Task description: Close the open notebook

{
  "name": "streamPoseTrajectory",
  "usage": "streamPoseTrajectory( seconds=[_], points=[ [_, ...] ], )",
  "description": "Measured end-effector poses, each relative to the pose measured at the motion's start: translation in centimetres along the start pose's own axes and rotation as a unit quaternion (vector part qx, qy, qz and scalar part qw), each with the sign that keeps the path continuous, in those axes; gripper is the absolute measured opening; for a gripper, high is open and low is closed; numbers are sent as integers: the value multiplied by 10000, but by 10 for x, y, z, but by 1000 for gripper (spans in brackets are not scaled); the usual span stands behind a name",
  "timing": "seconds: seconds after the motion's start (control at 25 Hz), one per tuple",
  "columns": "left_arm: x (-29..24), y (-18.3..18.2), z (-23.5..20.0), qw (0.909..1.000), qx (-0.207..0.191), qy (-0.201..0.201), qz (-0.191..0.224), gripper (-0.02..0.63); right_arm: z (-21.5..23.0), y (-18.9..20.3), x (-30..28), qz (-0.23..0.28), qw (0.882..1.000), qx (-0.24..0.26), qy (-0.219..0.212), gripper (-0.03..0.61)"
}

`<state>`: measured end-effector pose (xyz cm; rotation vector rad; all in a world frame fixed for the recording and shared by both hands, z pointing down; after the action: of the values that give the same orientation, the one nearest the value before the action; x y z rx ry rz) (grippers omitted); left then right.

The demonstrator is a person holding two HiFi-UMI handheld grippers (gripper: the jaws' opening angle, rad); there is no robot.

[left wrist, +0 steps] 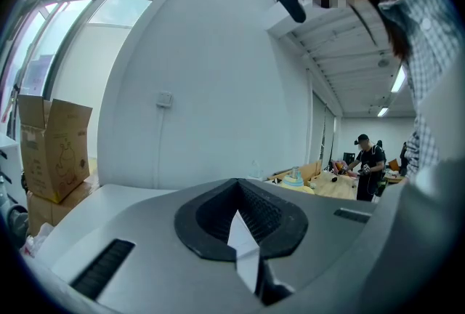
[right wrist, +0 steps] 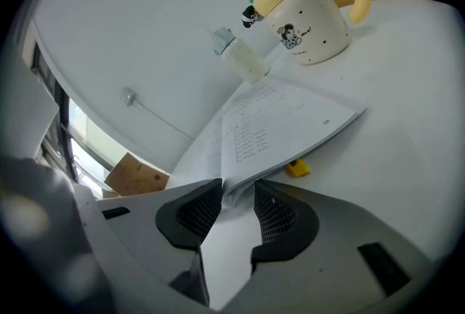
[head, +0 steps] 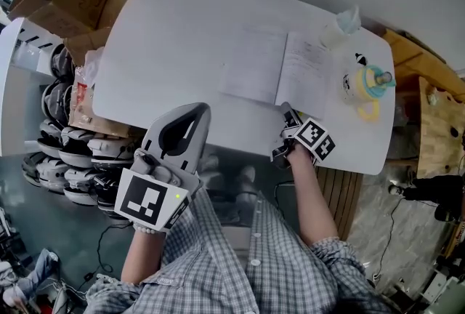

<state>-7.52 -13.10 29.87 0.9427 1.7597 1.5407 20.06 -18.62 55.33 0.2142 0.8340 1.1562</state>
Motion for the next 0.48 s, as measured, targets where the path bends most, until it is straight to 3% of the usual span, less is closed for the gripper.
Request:
streamPoseTrajectory(
  seconds=[0.2, 0.48],
  points=[
    [0, 1, -4, 10000, 19, -13, -4, 6, -3, 1, 2, 170, 9998, 61, 86, 90],
    [-2, 0, -4, 10000, 20, 20, 10, 6, -11, 0, 5, 221, 9980, 595, 71, 41]
  ],
)
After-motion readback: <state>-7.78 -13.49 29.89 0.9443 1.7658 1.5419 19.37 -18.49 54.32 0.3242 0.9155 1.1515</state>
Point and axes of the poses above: the fingertips, and each gripper's own axes: x backward along the fingers, z to its right, y out of its underside, the point moved 5 cm from there along x, backward along the fingers, and after that the axes turned 11 degrees about z, right-handed, at the moved point
